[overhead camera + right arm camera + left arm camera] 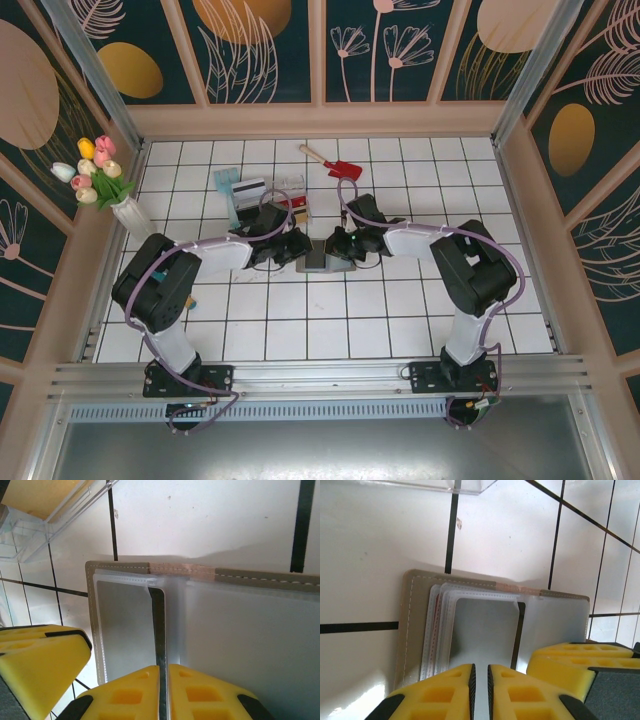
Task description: Take the credit cards out of the card holder
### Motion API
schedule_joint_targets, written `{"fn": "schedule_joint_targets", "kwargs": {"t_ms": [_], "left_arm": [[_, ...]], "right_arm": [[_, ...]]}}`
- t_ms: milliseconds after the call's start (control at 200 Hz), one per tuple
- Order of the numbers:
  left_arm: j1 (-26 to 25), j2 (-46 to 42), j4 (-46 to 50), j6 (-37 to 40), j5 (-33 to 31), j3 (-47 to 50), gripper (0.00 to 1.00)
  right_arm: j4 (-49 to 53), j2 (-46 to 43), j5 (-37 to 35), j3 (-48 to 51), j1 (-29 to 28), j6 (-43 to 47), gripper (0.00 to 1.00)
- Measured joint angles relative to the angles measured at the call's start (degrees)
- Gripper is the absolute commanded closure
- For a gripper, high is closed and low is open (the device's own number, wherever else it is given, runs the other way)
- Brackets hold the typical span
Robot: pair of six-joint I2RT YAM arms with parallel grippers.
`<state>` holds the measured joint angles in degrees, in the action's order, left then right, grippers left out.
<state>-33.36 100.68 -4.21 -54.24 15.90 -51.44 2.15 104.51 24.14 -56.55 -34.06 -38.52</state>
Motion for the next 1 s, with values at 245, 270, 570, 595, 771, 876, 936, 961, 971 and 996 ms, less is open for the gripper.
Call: {"fn": "schedule_joint_targets", "kwargs": {"t_ms": [245, 270, 570, 595, 771, 876, 936, 961, 971, 996], "left_arm": [[0.0, 1.0, 2.0, 0.2, -1.7, -1.0, 0.82], [0.0, 1.2, 2.2, 0.2, -1.7, -1.0, 0.82], [0.0, 1.8, 3.0, -0.1, -1.8, -1.0, 0.82], [0.0, 1.8, 3.0, -0.1, -1.8, -1.0, 0.82], [0.0, 1.8, 3.0, -0.5, -1.8, -1.0, 0.82], [0.1, 1.8, 3.0, -0.5, -1.6, -1.0, 0.82], [0.1, 1.8, 3.0, -0.5, -1.5, -1.0, 0.82], [0.1, 1.8, 3.0, -0.5, -1.4, -1.0, 0.82], [0.1, 1.8, 2.9, -0.5, -1.4, -1.0, 0.82], [0.2, 1.8, 3.0, -0.5, -1.4, -1.0, 0.82]], "right_arm": [[-0.9, 0.9, 1.8, 0.1, 0.0, 0.0, 0.83], [-0.9, 1.0, 1.9, 0.1, 0.0, 0.0, 0.83], [-1.2, 2.1, 2.4, 0.1, 0.1, 0.0, 0.82], [-1.2, 2.1, 2.3, 0.1, 0.1, 0.0, 0.82], [-1.4, 2.3, 2.6, 0.1, 0.1, 0.0, 0.84], [-1.8, 2.6, 3.0, 0.1, 0.1, 0.1, 0.85], [-1.8, 2.6, 3.0, 0.1, 0.1, 0.1, 0.86], [-1.9, 2.6, 3.1, 0.1, 0.1, 0.1, 0.87], [-1.9, 2.6, 3.1, 0.1, 0.1, 0.1, 0.88], [-1.9, 2.6, 3.2, 0.1, 0.1, 0.1, 0.88]]}}
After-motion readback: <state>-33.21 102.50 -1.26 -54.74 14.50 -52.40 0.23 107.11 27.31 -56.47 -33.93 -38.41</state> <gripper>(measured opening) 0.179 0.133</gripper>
